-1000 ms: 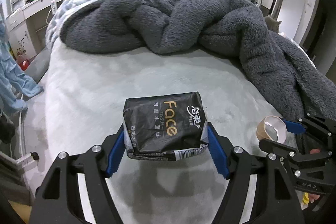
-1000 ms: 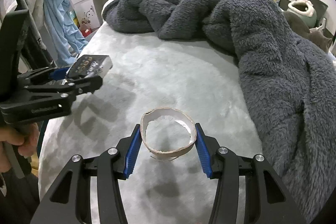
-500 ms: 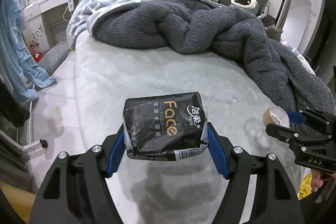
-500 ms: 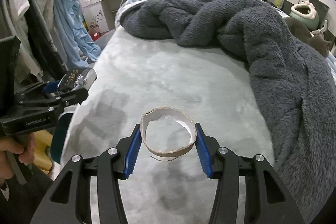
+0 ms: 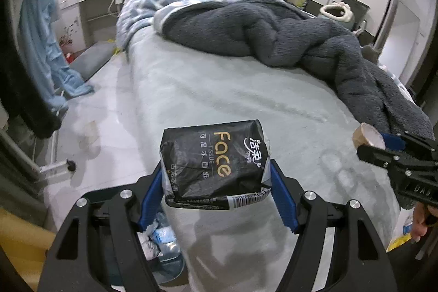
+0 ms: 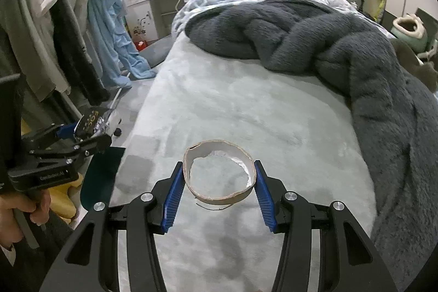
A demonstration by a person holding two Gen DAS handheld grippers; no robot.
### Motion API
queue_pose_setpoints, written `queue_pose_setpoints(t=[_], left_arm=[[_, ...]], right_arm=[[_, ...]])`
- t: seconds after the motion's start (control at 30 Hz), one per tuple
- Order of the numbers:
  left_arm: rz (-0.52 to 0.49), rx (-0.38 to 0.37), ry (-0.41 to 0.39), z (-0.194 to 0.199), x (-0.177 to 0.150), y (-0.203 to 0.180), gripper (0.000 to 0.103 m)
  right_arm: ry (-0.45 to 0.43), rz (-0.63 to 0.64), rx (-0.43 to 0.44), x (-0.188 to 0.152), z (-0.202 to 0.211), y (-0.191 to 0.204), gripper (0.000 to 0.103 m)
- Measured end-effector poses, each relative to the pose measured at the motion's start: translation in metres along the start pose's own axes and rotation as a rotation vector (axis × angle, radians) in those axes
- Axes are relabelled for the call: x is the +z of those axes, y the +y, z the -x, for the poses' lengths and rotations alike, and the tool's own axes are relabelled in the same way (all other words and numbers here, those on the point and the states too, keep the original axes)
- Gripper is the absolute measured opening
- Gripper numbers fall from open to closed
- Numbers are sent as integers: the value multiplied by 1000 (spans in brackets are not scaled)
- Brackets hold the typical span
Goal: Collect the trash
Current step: 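Carry the tissue packet in the left tool and tape ring in the right tool to the bin, then lower the left tool into the bin and open it while the right tool holds the tape ring above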
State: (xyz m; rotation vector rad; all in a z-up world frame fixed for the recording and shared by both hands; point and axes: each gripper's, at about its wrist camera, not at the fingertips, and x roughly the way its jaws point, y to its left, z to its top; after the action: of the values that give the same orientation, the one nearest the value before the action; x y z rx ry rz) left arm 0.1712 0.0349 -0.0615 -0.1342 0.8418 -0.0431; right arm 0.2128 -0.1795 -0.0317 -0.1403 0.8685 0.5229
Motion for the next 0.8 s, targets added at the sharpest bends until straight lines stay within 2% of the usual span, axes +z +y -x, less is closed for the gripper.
queue_pose_setpoints(t=[0.47,0.8], left_arm=[[99,97,98,-8,-25,77,73],[148,142,186,-19,-45,117,73]], right_arm=[[19,99,55,26,-31,68,51],[24,133,91,36,-42,95,51]])
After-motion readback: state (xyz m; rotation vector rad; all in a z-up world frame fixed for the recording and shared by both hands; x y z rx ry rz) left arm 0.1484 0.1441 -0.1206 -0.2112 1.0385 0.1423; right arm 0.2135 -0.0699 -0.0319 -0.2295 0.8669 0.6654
